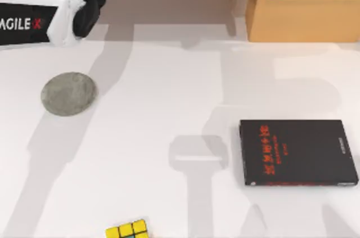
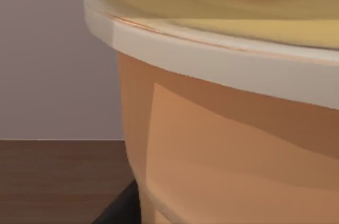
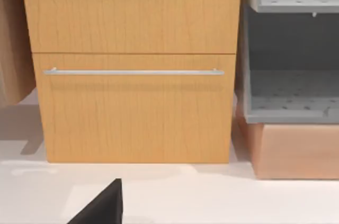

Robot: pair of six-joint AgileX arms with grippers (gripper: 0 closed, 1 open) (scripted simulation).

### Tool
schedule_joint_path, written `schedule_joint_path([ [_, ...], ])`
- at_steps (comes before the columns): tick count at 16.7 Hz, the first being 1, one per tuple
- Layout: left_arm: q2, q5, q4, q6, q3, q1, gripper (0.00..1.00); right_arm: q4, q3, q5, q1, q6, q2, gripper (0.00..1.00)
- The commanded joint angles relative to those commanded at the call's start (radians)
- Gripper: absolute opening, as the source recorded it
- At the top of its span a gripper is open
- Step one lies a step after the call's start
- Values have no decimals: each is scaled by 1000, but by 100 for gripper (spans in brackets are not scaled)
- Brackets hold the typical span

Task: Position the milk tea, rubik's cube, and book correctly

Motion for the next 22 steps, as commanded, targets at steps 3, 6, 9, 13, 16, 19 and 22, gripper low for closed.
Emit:
schedule_joint_path([
  [3,0,0,0,0,0,0,32,0,0,0,0,0,0,100],
  [6,0,0,0,0,0,0,10,0,0,0,0,0,0,100],
  [9,0,0,0,0,0,0,0,0,0,0,0,0,0,100],
  [13,0,0,0,0,0,0,0,0,0,0,0,0,0,100],
  [16,-2,0,0,2,0,-3,0,0,0,0,0,0,0,100],
  [19,-38,-10,12,8,-41,-9,0,0,0,0,0,0,0,100],
  [22,-127,-32,37,11,-166,-25,0,0,0,0,0,0,0,100],
])
